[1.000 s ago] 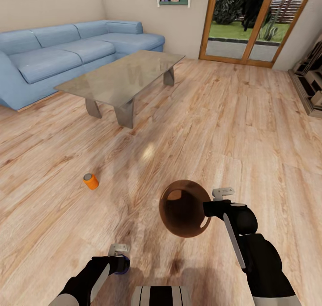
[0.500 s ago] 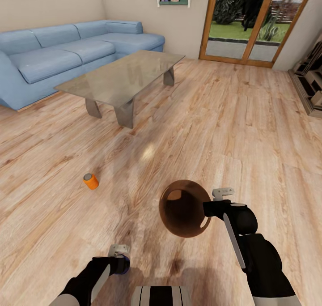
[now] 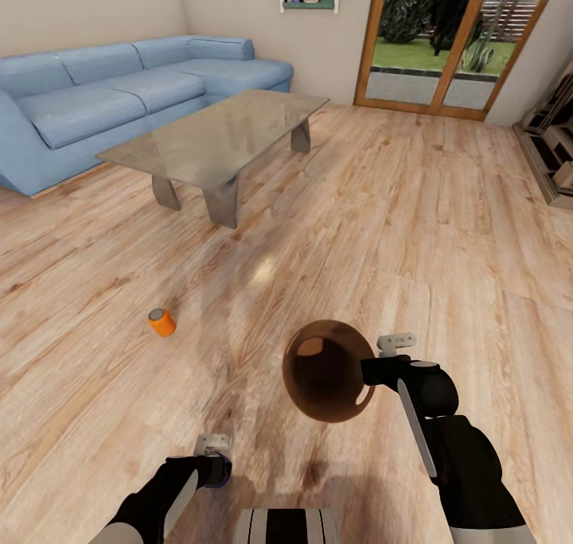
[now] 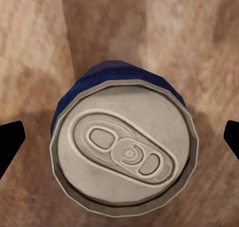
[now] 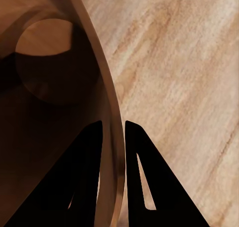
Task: Put the three can of soda from the living room inside the tash can in the kitchen.
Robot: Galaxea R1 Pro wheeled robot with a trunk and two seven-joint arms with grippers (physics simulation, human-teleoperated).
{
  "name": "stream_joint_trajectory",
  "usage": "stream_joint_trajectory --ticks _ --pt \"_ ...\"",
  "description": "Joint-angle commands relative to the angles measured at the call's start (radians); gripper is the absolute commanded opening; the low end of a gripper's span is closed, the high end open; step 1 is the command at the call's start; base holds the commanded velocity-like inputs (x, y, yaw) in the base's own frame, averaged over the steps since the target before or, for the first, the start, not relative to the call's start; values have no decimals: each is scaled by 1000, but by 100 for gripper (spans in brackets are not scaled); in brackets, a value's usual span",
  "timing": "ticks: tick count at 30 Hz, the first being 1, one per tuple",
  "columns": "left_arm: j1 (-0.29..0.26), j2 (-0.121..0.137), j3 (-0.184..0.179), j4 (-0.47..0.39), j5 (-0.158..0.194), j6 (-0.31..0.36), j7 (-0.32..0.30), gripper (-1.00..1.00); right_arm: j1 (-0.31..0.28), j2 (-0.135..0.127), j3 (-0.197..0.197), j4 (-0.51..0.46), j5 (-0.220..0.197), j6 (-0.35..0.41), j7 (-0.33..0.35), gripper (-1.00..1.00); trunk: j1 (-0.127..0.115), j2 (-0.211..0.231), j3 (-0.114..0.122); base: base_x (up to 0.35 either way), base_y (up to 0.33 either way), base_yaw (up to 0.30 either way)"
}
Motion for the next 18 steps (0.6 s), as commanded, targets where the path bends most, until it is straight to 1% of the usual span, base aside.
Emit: stream_joint_trajectory --ticks 1,10,14,18 --pt "0 -1 0 0 0 -1 0 100 0 0 0 0 -15 0 4 -100 0 0 0 0 0 0" --pt "0 -5 0 1 0 -2 0 100 0 0 0 0 -15 0 4 -100 0 0 0 0 0 0" --pt "0 -6 0 2 -1 -2 0 100 0 0 0 0 -15 0 4 -100 2 -1 -15 0 0 0" --pt "0 -6 0 2 0 -1 0 100 0 0 0 0 -15 0 4 -100 2 -1 -15 0 0 0"
